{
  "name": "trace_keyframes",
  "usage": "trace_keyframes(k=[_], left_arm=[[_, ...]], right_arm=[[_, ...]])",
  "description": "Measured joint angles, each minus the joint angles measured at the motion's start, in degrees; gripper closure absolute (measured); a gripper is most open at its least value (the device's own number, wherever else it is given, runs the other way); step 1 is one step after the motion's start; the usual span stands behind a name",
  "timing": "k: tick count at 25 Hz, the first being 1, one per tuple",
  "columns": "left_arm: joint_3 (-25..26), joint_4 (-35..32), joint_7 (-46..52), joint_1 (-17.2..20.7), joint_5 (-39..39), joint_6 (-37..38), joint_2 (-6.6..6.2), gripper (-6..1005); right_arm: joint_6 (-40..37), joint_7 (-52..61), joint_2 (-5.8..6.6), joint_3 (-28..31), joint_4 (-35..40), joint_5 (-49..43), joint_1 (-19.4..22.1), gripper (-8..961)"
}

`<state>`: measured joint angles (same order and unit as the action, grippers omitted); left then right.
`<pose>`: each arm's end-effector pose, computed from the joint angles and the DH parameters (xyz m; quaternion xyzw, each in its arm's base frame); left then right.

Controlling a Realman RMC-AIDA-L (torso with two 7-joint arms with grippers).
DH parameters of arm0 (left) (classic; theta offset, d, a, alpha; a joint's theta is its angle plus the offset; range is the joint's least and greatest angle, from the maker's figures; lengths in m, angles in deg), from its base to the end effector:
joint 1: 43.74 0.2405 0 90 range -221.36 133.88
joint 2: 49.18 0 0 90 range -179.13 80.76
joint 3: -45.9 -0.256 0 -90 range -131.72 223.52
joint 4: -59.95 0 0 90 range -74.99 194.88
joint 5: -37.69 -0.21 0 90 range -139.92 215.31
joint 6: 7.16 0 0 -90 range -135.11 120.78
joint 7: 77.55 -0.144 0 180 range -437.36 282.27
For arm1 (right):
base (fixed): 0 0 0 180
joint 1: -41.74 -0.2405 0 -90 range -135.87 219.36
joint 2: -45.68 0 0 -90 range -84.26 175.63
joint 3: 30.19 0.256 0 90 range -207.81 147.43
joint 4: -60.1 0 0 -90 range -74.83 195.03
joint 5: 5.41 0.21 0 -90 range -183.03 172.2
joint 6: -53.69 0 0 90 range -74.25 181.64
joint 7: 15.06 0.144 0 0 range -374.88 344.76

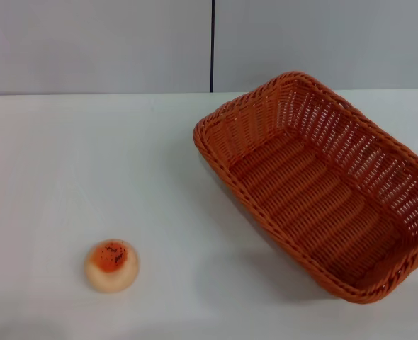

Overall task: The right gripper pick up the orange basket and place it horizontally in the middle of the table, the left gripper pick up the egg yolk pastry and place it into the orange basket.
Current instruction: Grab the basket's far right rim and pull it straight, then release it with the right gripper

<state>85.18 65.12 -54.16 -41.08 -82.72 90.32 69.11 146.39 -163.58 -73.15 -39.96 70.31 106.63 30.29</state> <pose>-0.3983 0.1335 0.0398 -0.5564 -0.2774 -0.3719 0.6893 0.3851 0.2275 0.0824 -0.5866 0.2047 0.4022 0.6725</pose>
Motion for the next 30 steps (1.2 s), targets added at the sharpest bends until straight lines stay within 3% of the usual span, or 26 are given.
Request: trace_keyframes(k=[3, 6, 14, 20, 24, 27, 30], left_arm=[[0.0, -0.4, 0.2, -1.2, 0.0, -0.8, -0.06, 181], [0.0, -1.3, 1.1, -2.5, 0.0, -2.1, -0.10, 183], [0.0, -2.0, 1.4, -4.2, -0.2, -6.7, -0.06, 186], [0.0, -2.1, 1.5, -4.3, -0.2, -7.6, -0.03, 188], [0.0, -2.1, 1.5, -3.8, -0.1, -7.1, 0.00, 189], [0.0, -2.1, 1.5, -3.6, -0.2, -6.9, 0.04, 190], [0.0, -1.9, 1.5, -3.4, -0.2, -6.8, 0.08, 192]], right_arm=[[-1.4, 10.4, 0.00, -0.2, 6.4, -5.0, 0.5, 200], [-5.0, 26.4, 0.01, -0.2, 18.4, -15.7, -0.2, 203], [-7.1, 61.7, 0.92, -1.1, 41.5, -41.7, -7.5, 210], [-3.7, 83.1, 5.40, -13.7, 48.5, -56.1, -13.9, 215], [0.6, 93.2, 9.97, -24.3, 47.4, -59.3, -17.6, 218], [3.7, 99.4, 12.52, -29.3, 45.0, -64.3, -22.7, 221], [4.1, 101.3, 12.74, -29.6, 43.6, -68.0, -25.3, 224]])
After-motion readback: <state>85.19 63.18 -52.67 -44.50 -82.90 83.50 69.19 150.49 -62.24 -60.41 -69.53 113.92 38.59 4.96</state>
